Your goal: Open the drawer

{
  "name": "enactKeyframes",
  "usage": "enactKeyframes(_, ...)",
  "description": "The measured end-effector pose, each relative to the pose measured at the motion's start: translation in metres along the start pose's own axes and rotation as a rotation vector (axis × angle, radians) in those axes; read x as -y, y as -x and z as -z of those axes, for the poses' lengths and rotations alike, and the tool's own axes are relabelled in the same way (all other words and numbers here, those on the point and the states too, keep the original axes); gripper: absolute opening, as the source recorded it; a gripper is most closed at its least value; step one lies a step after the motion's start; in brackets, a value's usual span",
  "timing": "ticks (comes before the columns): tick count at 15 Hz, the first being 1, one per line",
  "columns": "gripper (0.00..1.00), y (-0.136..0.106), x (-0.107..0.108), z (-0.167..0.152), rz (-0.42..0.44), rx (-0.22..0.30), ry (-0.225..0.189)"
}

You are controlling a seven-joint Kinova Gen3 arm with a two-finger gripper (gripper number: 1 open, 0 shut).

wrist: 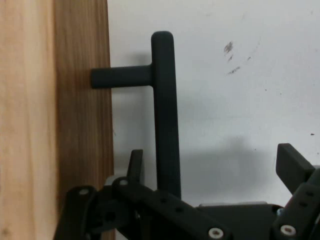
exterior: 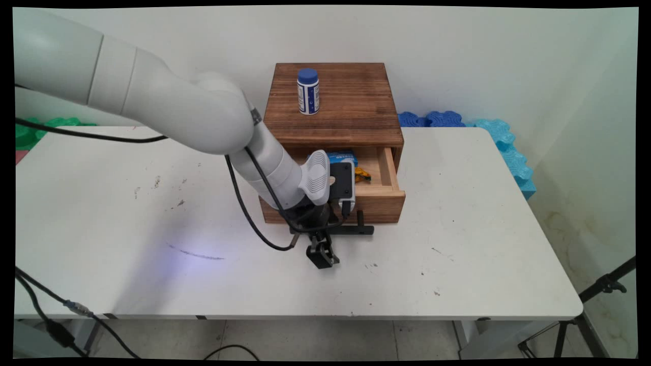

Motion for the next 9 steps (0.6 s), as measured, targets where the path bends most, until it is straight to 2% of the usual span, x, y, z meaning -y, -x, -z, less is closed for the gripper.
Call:
enactKeyframes(4,1.00,0.003,-0.004,-0.014,0.027,0.015,0.008)
enactKeyframes(9,1.00,0.000,-0.011,-0.021,0.043,0.007,0.030)
